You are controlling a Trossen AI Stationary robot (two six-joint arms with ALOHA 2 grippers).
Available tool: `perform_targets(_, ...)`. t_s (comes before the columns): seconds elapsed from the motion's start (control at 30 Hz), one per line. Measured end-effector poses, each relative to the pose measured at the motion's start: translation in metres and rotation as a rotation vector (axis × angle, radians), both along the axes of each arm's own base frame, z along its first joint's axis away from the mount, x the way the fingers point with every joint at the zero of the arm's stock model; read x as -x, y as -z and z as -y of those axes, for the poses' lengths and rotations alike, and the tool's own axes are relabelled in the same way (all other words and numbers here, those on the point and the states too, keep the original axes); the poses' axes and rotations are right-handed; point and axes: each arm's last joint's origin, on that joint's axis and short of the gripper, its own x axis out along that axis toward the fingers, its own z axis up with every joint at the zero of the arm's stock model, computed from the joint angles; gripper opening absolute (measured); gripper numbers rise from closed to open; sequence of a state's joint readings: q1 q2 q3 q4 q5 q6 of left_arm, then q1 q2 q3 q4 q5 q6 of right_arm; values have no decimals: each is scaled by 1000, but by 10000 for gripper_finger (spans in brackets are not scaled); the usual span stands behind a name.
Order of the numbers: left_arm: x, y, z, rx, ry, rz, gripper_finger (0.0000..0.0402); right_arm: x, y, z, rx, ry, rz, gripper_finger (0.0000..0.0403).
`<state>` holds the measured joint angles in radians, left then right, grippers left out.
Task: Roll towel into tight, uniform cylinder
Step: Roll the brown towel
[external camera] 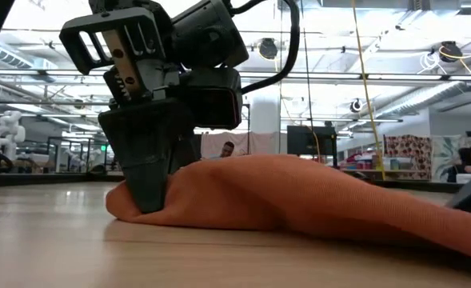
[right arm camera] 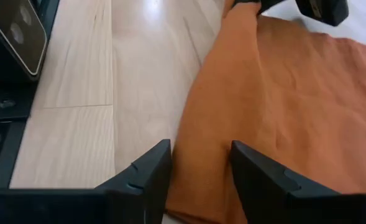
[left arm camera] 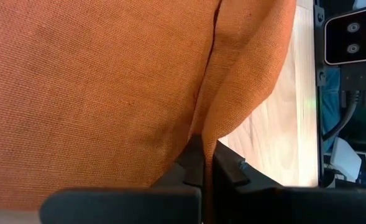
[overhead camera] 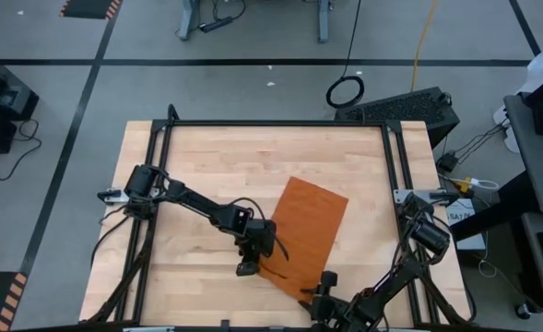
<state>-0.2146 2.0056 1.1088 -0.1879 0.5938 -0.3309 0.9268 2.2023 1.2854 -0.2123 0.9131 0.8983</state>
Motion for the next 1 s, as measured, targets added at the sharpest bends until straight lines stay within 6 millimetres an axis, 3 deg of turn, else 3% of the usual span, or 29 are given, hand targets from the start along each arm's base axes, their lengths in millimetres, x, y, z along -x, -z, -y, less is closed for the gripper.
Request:
perform_targets(0.23, 0, 0, 0, 0, -1, 0, 4, 0, 0, 0, -20, 7, -3, 126)
perform_targets(0.47, 0, 0, 0, -5, -4, 6, 18, 2, 1, 2, -163, 93, -32, 25)
perform_targets(0.53, -1, 0, 0, -20, -10, 17, 34, 2, 1, 1, -184, 102, -28, 8)
perform_targets(0.73, 4, -7, 7, -60, 71, 72, 108, 8, -3, -2, -270, 141, -16, 5)
perform_targets(1.0, 18, -48, -2, -283, 74, 172, 200, 16, -13, -1, -394, 237, -20, 2)
